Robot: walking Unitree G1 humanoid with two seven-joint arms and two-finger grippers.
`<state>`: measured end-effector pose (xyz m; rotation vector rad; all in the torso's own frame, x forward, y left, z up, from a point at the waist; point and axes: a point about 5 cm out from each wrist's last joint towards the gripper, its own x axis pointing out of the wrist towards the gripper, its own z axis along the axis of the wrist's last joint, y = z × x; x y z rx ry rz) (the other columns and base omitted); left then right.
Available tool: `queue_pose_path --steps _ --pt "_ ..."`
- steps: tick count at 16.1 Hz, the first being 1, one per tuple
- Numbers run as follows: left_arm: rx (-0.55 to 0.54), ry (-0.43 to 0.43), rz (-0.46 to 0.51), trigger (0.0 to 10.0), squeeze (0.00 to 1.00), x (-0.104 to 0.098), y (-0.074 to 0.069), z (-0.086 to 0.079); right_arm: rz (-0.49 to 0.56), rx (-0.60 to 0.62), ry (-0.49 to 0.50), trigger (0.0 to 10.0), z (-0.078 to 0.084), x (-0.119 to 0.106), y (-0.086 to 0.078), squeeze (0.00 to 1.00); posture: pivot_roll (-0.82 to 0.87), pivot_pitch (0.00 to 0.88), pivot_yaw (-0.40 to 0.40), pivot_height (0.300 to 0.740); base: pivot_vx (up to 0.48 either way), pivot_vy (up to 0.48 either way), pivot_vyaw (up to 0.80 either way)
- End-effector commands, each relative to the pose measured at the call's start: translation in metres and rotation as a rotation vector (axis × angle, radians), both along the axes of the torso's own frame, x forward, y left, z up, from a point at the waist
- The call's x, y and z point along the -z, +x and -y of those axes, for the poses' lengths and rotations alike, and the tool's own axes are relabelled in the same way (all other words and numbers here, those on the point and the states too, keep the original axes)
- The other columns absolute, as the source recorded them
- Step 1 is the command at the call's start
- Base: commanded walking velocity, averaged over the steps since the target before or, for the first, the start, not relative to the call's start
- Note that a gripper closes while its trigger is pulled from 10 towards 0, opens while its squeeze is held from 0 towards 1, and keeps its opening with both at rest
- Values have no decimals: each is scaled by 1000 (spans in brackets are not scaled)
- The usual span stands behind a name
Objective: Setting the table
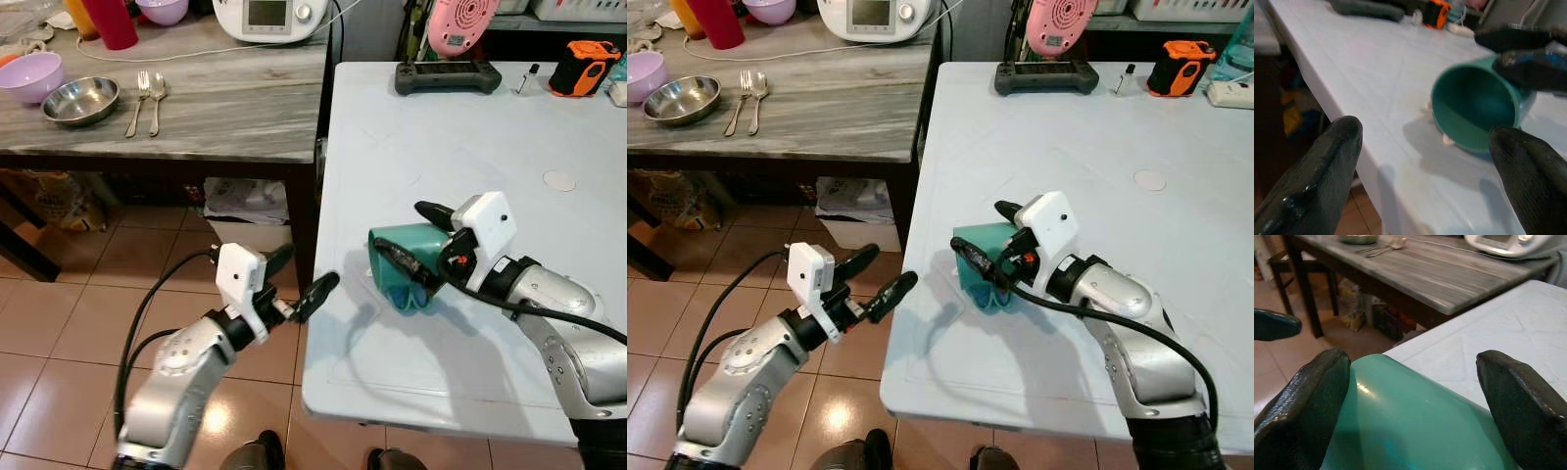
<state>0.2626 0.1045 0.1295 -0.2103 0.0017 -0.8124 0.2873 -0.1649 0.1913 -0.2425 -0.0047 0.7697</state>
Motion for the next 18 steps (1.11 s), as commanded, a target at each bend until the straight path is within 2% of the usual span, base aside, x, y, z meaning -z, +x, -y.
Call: queue_pose_path --steps 1,2,6,10,12,14,15,18 --pt "29 -2 -14 10000 0 1 -4 -1 -113 -34 -70 10000 -2 25 -6 0 -161 175 66 740 0 0 0" --pt "70 -13 -47 10000 0 3 -8 -1 -68 -47 -47 10000 -5 15 -5 0 -161 173 67 740 0 0 0" --pt "98 -21 -56 10000 0 1 -7 2 41 -76 79 10000 -18 -18 -1 0 -163 165 64 740 0 0 0" --pt "96 -31 -58 10000 0 1 -5 2 63 -93 122 10000 -25 -24 -4 0 -162 160 64 740 0 0 0" --pt "97 -37 -57 10000 0 0 -5 2 144 -39 189 10000 -28 -39 0 0 -162 158 65 740 0 0 0" --pt "104 -41 -57 10000 0 1 -4 4 218 -28 261 10000 -46 -59 3 0 -167 159 68 740 0 0 0" --pt "119 -47 -55 10000 0 1 -5 7 258 -75 310 10000 -69 -71 0 0 -166 161 68 740 0 0 0" --pt "120 -56 -32 10000 0 0 -3 11 257 -149 372 10000 -102 -78 -4 0 -164 164 59 740 0 0 0"
